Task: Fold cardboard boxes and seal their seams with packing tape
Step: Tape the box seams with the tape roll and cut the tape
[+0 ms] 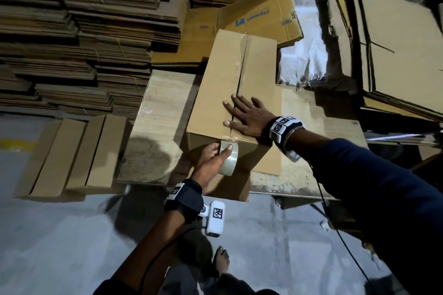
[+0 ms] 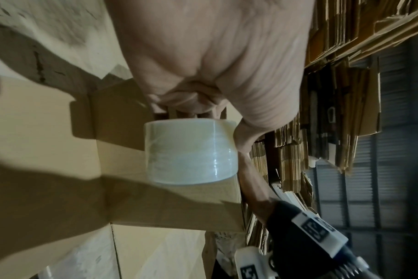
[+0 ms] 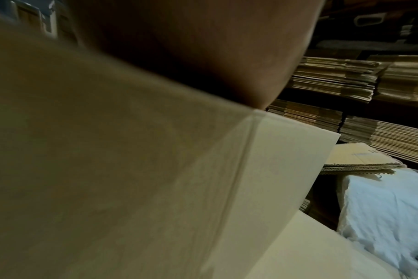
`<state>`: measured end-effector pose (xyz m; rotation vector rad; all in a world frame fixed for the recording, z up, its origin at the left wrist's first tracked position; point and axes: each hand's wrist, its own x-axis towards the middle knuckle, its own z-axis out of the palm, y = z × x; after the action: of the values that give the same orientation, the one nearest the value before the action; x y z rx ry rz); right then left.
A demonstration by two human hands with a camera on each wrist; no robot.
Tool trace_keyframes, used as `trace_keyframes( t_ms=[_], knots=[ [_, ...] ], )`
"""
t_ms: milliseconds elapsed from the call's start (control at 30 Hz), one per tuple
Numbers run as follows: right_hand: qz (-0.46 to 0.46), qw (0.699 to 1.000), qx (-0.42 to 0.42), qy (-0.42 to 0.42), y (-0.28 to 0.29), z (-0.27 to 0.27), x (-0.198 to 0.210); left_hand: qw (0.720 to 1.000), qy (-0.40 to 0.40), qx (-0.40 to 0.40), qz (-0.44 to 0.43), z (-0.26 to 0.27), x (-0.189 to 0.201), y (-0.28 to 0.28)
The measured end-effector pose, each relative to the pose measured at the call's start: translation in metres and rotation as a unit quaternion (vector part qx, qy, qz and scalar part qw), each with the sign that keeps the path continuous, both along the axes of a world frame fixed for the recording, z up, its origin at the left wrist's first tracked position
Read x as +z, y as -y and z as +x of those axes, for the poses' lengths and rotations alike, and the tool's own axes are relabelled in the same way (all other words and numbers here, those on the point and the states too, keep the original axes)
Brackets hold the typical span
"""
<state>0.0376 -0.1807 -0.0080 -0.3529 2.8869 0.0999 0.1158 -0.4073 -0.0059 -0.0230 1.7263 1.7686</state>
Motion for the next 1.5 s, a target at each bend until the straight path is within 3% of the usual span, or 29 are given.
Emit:
trace_keyframes(
  t_ms=[333,433,633,733,800,900,1033,1167,1367,1500],
  knots=[
    [-0.028,0.999,0.001,-0.039,0.024,0.039,-0.008,0.998,0.062,0.015,0.022,-0.022,-0.042,-0.001],
    [-0.019,0.998,-0.001,-0.055,0.024,0.040,-0.013,0.992,0.106,0.053,-0.037,-0.026,-0.064,-0.008],
    [0.006,0.996,-0.023,-0.087,0.026,0.044,-0.020,0.992,0.005,0.096,-0.080,-0.014,-0.105,-0.016],
    [0.004,0.995,-0.028,-0.092,0.027,0.046,-0.017,0.983,-0.032,0.113,-0.138,-0.008,-0.096,-0.008],
    [-0.018,0.996,-0.032,-0.087,0.024,0.046,-0.015,0.963,-0.117,0.158,-0.187,-0.003,-0.067,-0.010],
    [-0.056,0.994,-0.035,-0.084,0.018,0.050,-0.015,0.921,-0.304,0.183,-0.163,0.002,-0.029,-0.020],
    [-0.149,0.981,-0.090,-0.087,-0.013,0.071,-0.011,0.869,-0.455,0.103,-0.167,0.013,-0.003,-0.058],
    [-0.168,0.966,-0.158,-0.116,-0.076,0.119,-0.018,0.841,-0.515,0.013,-0.164,0.039,-0.001,-0.126],
    [-0.164,0.930,-0.326,-0.047,-0.198,0.222,-0.081,0.856,-0.451,-0.183,-0.174,0.095,-0.053,-0.240],
    [-0.142,0.867,-0.472,0.076,-0.273,0.294,-0.129,0.824,-0.397,-0.334,-0.227,0.114,-0.113,-0.280]
  ],
)
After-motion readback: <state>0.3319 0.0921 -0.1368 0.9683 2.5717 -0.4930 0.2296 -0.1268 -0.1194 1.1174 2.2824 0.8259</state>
